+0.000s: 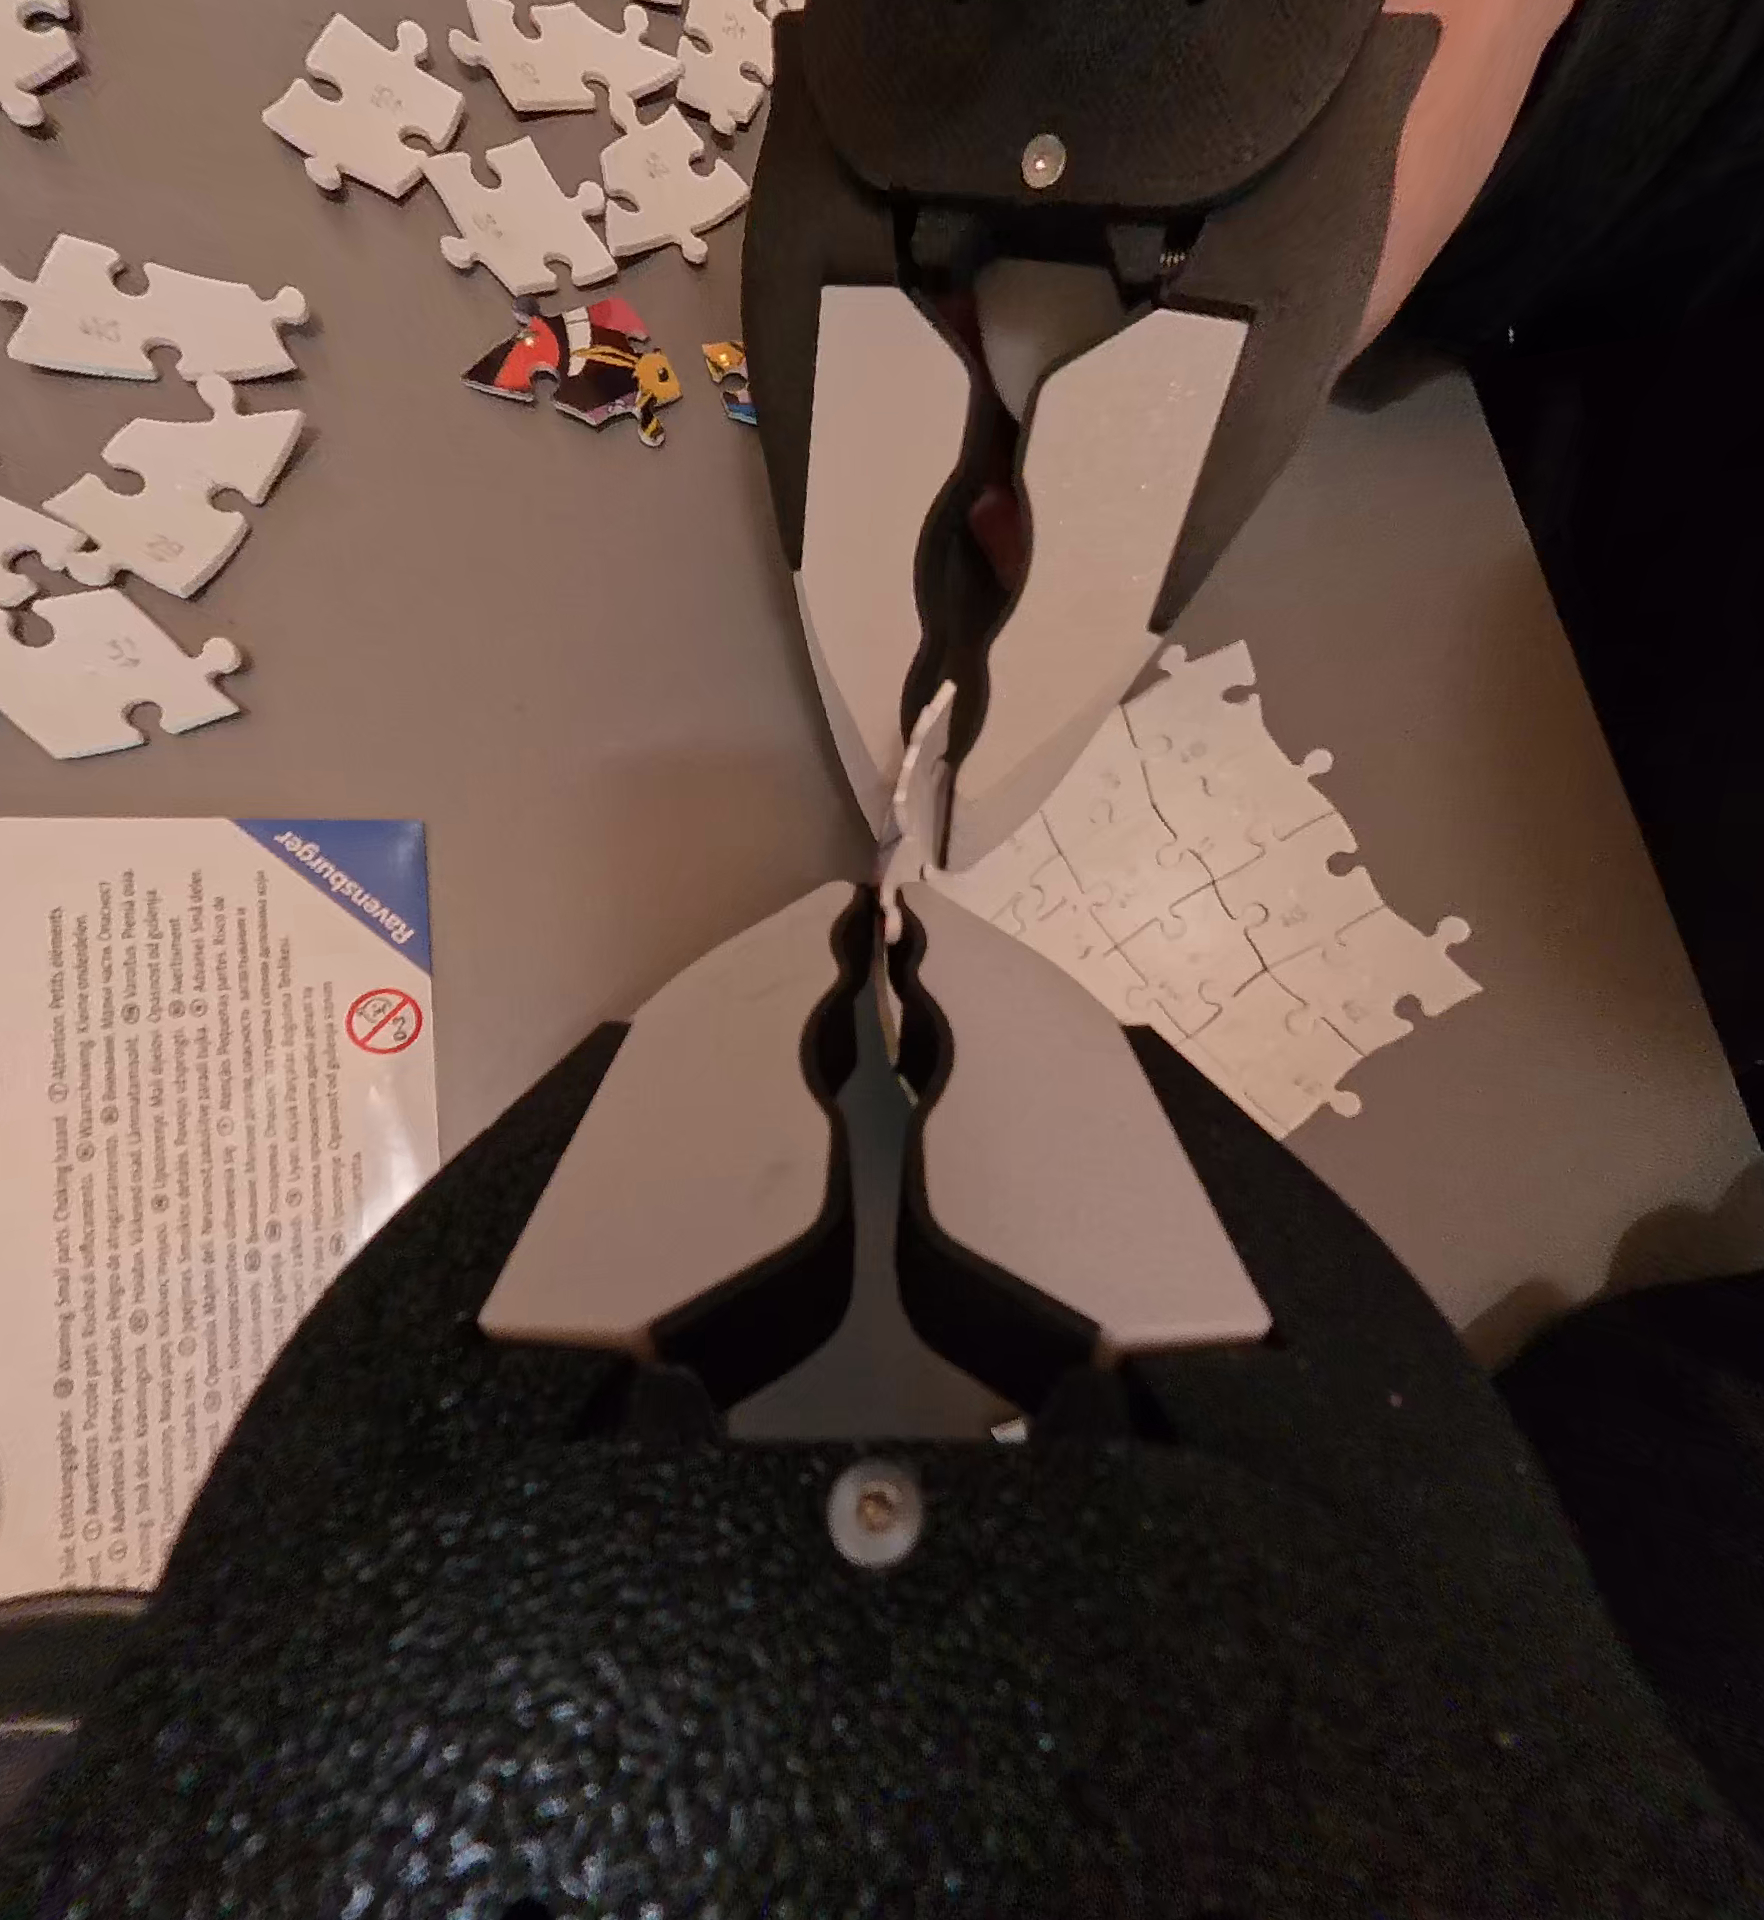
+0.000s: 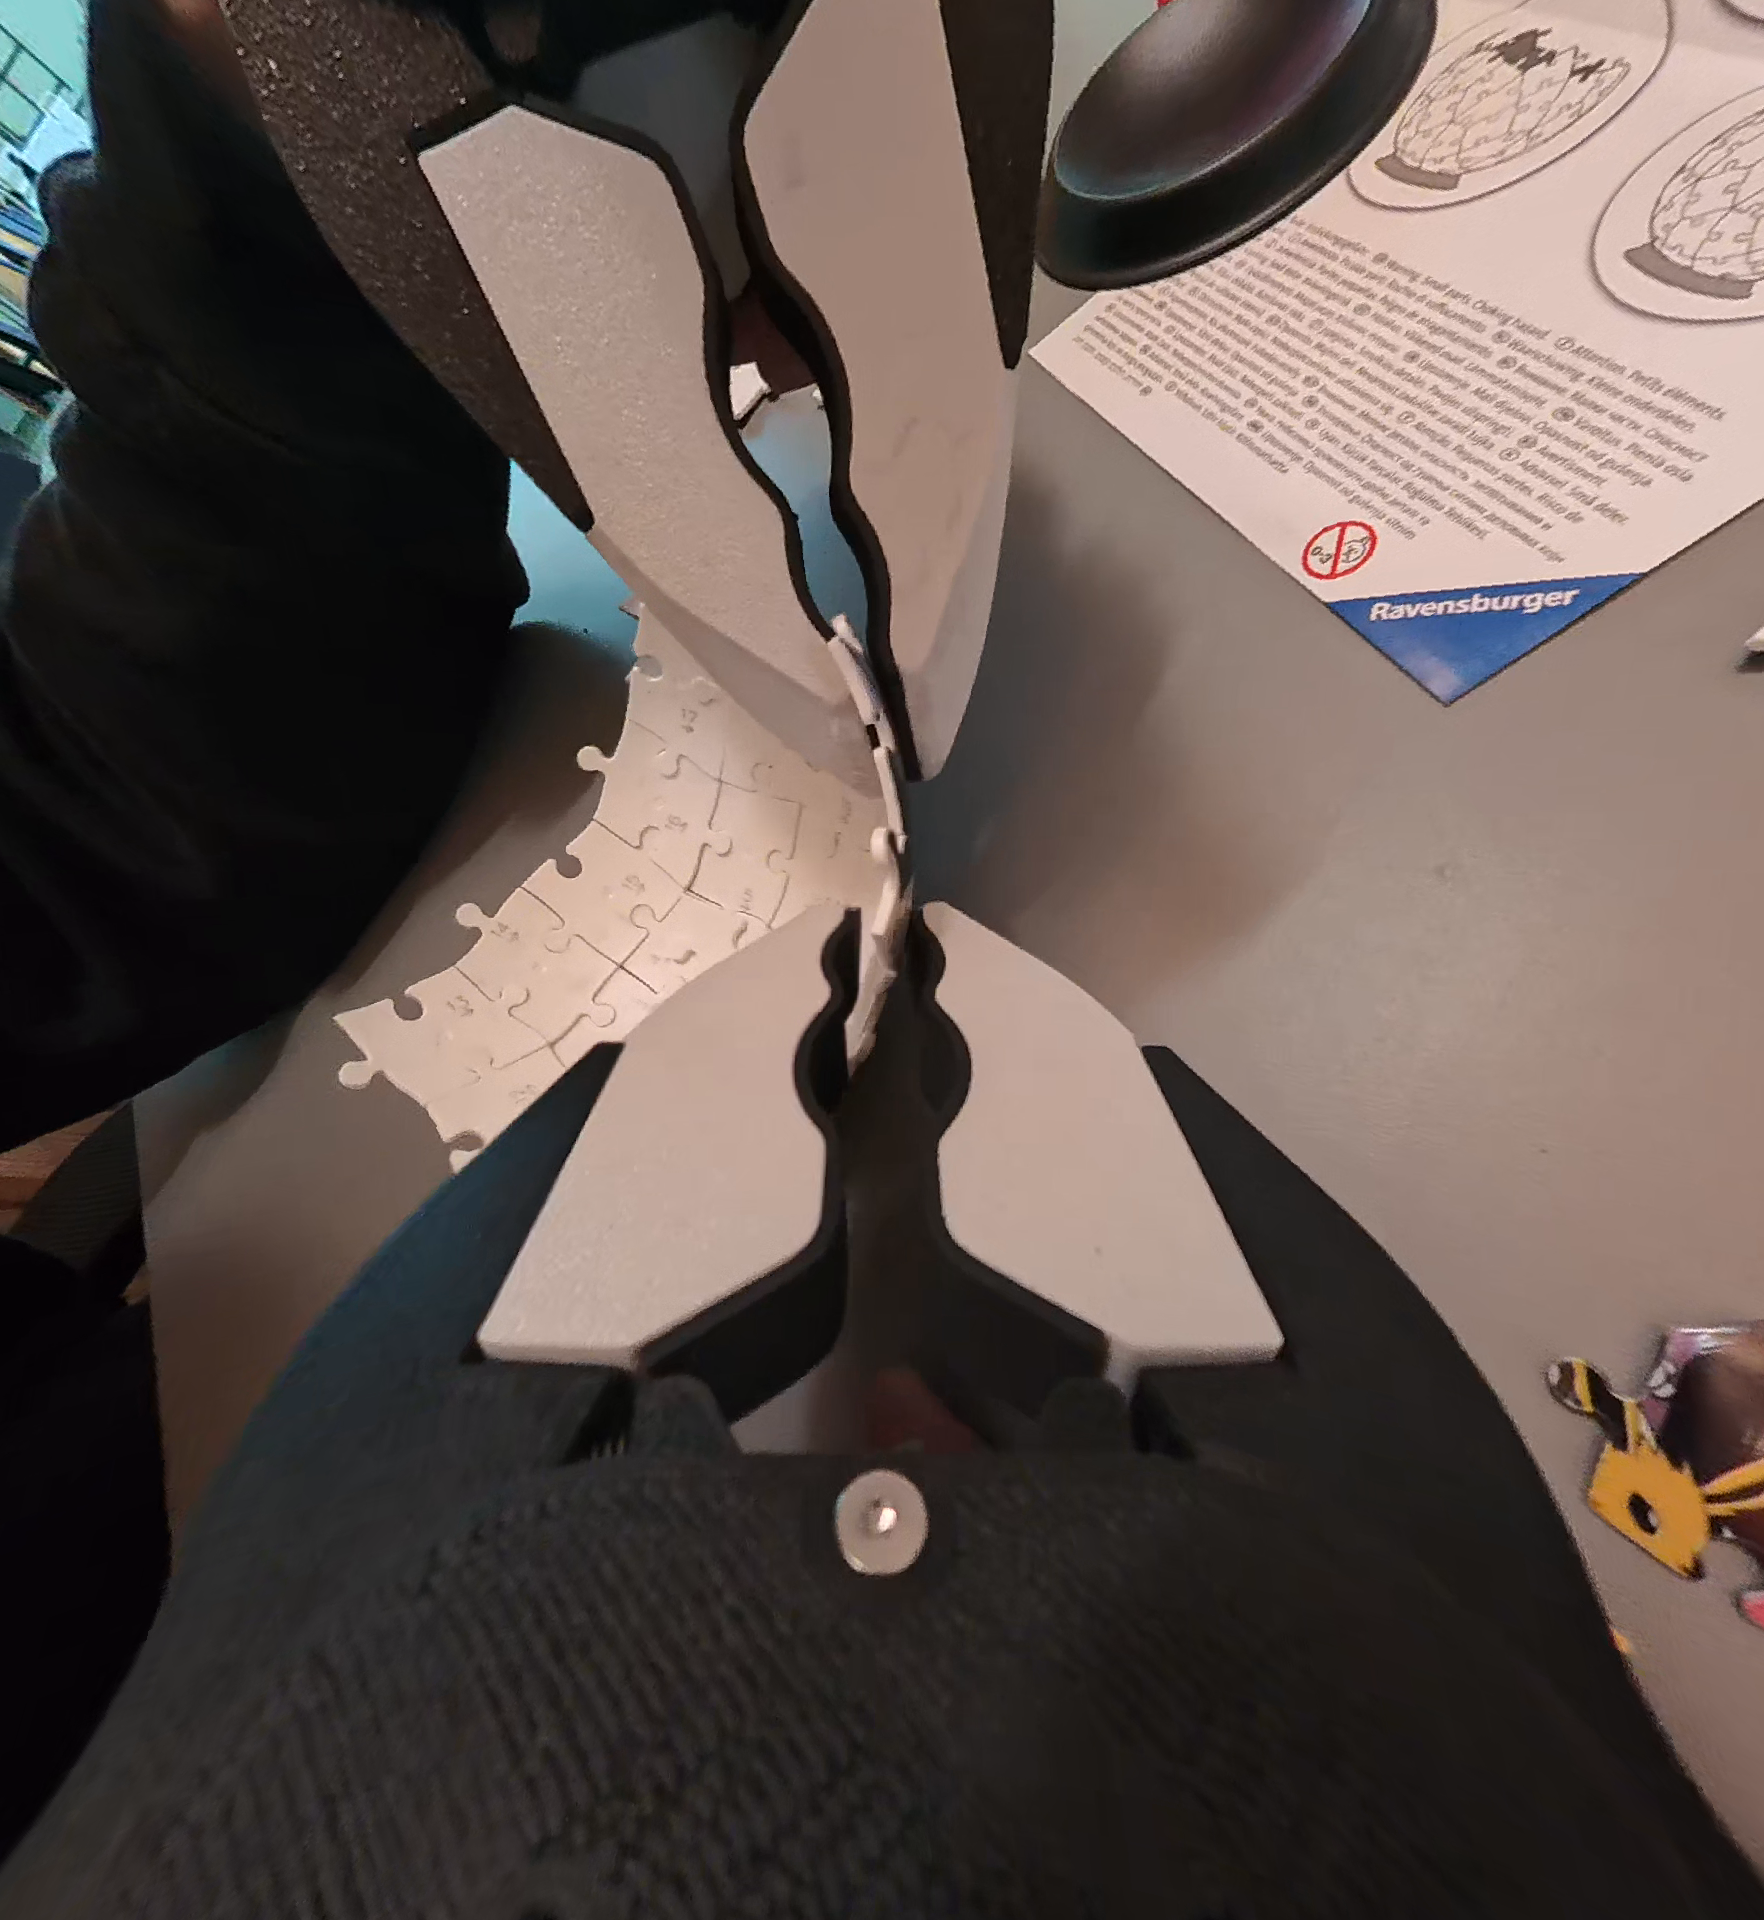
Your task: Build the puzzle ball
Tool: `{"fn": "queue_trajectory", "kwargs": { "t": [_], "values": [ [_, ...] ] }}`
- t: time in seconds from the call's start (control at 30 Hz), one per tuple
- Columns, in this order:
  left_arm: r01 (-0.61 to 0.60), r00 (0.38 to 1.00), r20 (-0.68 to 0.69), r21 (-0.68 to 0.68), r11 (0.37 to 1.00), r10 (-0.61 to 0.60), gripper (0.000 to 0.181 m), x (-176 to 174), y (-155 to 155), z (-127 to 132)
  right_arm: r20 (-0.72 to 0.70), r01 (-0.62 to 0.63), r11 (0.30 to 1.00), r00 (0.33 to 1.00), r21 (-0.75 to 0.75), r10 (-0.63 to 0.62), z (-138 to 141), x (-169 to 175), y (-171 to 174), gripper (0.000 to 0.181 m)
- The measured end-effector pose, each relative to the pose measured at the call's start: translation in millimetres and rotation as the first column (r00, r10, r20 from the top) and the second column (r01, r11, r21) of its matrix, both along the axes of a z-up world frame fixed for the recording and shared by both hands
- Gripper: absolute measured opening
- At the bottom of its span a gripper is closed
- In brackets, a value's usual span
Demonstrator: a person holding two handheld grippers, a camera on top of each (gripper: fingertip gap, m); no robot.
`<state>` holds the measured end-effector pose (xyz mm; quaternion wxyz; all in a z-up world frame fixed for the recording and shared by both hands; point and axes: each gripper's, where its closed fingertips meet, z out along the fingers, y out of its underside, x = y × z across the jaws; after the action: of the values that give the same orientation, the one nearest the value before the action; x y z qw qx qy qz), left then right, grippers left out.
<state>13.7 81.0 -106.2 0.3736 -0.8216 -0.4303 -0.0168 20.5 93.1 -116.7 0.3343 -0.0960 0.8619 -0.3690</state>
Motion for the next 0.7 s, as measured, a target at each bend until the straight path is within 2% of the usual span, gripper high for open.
{"fn": "queue_trajectory", "kwargs": {
  "t": [0.7],
  "values": [
    [0.002, 1.000, 0.005, -0.008, 1.000, -0.002, 0.001, 1.8, -1.0, -0.9, -0.032, 0.056, 0.998, 0.998, -0.008, -0.056, -3.8, 1.3, -2.7, 0.005]
  ]
}}
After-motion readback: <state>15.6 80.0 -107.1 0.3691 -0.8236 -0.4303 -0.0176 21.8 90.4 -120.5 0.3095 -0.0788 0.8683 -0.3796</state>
